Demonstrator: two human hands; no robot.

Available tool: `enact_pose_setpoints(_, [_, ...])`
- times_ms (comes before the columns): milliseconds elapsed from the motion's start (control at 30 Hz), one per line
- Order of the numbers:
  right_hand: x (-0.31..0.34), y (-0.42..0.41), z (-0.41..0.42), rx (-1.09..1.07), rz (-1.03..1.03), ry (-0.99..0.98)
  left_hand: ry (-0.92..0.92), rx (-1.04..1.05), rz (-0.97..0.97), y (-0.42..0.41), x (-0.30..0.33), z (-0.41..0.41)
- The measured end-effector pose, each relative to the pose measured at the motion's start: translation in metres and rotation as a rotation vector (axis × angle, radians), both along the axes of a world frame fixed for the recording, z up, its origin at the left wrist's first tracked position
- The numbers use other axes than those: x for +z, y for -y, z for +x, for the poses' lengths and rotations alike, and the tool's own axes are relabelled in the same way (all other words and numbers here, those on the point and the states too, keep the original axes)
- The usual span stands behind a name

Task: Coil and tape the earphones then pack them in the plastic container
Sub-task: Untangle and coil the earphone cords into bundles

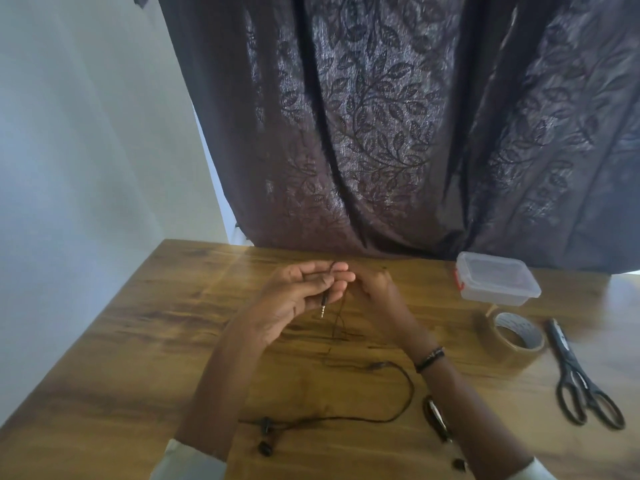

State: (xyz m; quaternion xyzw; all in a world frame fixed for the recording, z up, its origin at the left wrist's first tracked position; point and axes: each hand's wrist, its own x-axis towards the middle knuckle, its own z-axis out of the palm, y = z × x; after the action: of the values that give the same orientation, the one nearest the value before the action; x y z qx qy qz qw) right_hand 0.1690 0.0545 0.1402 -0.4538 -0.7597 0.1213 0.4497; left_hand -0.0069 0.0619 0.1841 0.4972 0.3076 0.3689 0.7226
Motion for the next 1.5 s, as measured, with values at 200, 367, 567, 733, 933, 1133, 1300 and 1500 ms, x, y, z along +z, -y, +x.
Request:
enact_pose_setpoints(200, [-0.007, 0.020, -0.015, 0.015, -0.096, -0.050, 0.247, 0.115, 0.098, -0.003, 0.021, 0.012])
enact_pose_setpoints(367, [-0.012, 0.038, -0.017, -0.038, -0.171, 0.132, 0.158, 0.314, 0.341, -0.015, 0.025, 0.012])
enact_pose_setpoints(567, [0.040, 0.056, -0.007, -0.131, 0.089, 0.339, -0.055, 0.302, 0.536, -0.014, 0.016, 0.010])
enact_pose_setpoints(733, [0.077, 0.052, -0.001, -0.089, 0.185, 0.295, -0.042, 0.119, 0.494, -0.002, 0.016, 0.011])
enact_pose_setpoints(933, [0.100, 0.036, 0.010, -0.074, 0.232, 0.204, -0.003, -0.087, 0.450, 0.019, 0.023, 0.014])
enact_pose_setpoints(1133, [0.104, 0.034, 0.016, -0.112, 0.287, 0.145, 0.075, -0.113, 0.401, 0.021, 0.029, 0.015])
enact_pose_setpoints(1300, [0.106, 0.038, 0.018, -0.117, 0.282, 0.135, 0.147, -0.049, 0.372, 0.023, 0.033, 0.021])
enact_pose_setpoints(1500, [0.106, 0.037, 0.019, -0.065, 0.211, -0.027, 0.215, -0.003, 0.332, 0.025, 0.038, 0.020])
